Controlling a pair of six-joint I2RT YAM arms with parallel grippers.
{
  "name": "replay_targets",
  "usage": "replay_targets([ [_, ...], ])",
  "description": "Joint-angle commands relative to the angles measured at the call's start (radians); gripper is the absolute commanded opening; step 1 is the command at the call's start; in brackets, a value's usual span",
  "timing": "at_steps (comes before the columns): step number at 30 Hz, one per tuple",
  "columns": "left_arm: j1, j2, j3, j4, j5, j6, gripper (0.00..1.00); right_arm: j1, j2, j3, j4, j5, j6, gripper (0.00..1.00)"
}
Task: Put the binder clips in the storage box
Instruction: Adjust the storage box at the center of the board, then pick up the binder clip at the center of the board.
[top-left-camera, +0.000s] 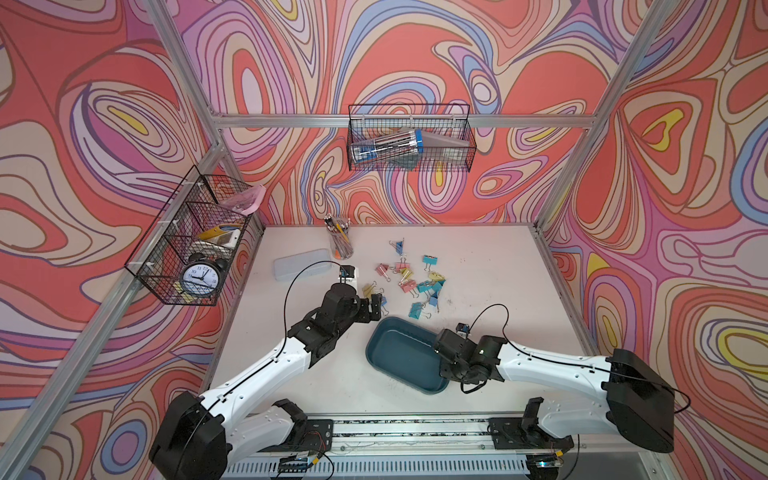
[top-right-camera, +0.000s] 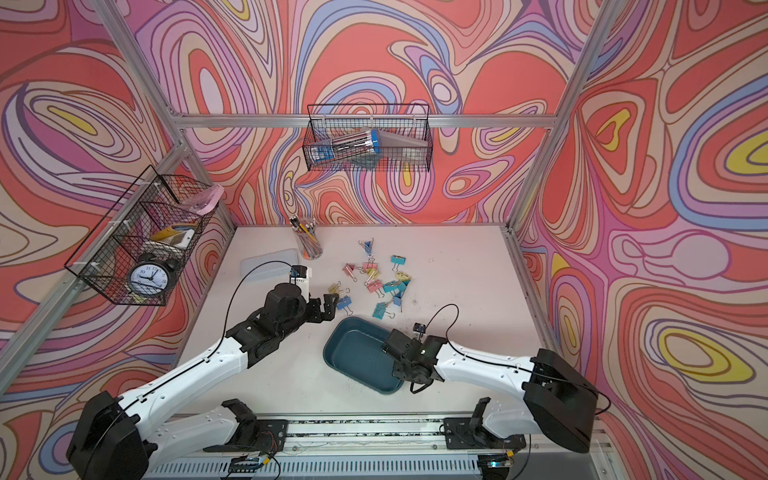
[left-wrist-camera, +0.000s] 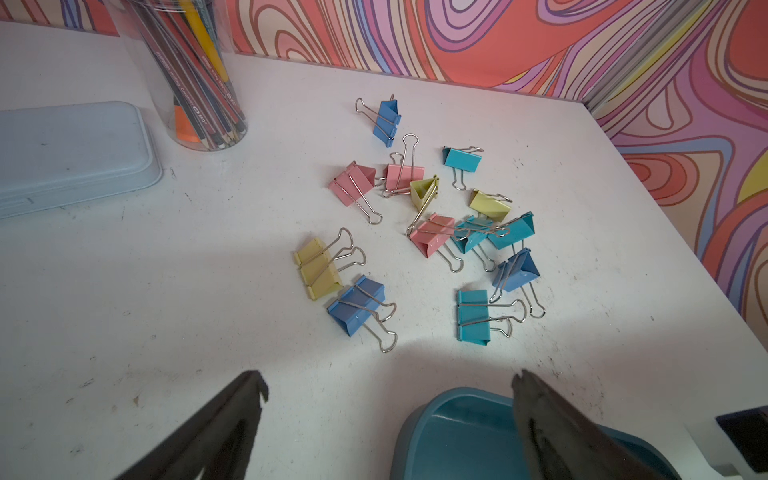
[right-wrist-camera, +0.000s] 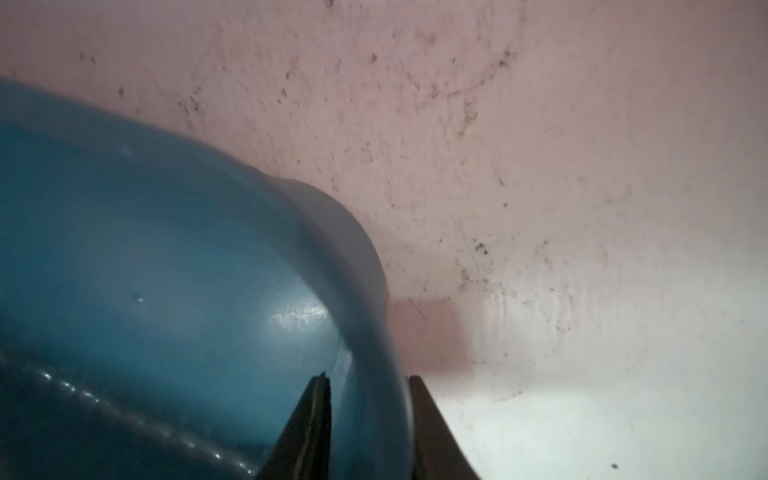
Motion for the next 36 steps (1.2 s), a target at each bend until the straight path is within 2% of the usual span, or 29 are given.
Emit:
replay_targets([
  [1,-0.002,-0.008,0.001,0.0,-0.015,-0.003,0.99,0.005,0.0,0.026,-0.065,0.031,-0.054,0.23],
  [4,-0.002,-0.002,-0.003,0.008,-0.013,-0.006,0.99,0.005,-0.011,0.036,-0.088,0.039,-0.104,0.17],
  [8,-0.003,0.003,-0.003,0.013,-0.002,-0.006,0.99,0.005,-0.037,0.007,-0.061,-0.019,-0.168,0.12],
  [19,-0.002,-0.005,-0.007,0.016,-0.008,-0.009,0.99,0.004,-0.016,0.024,-0.075,0.021,-0.117,0.14],
  [20,-0.002,-0.008,-0.007,0.015,-0.009,-0.008,0.99,0.005,-0.016,0.028,-0.083,0.026,-0.113,0.18],
  [22,-0.002,-0.011,-0.009,0.011,-0.013,-0.007,0.99,0.004,-0.029,0.049,-0.109,0.046,-0.108,0.34],
  [25,-0.003,-0.015,-0.009,0.012,-0.011,-0.007,0.99,0.005,-0.064,0.128,-0.158,0.103,-0.133,0.52],
  [27,-0.002,-0.019,-0.007,0.013,-0.007,-0.008,0.99,-0.002,-0.076,0.204,-0.168,0.17,-0.174,0.58],
  [29,-0.002,-0.021,-0.007,0.018,-0.004,-0.014,0.99,-0.048,-0.052,0.272,-0.131,0.183,-0.238,0.6],
  [32,-0.002,-0.019,-0.006,0.029,0.013,-0.02,0.99,-0.16,0.067,0.367,-0.013,0.048,-0.334,0.58],
  [36,-0.002,-0.027,-0.006,0.023,0.035,-0.027,0.99,-0.202,0.279,0.518,0.087,-0.003,-0.375,0.56],
])
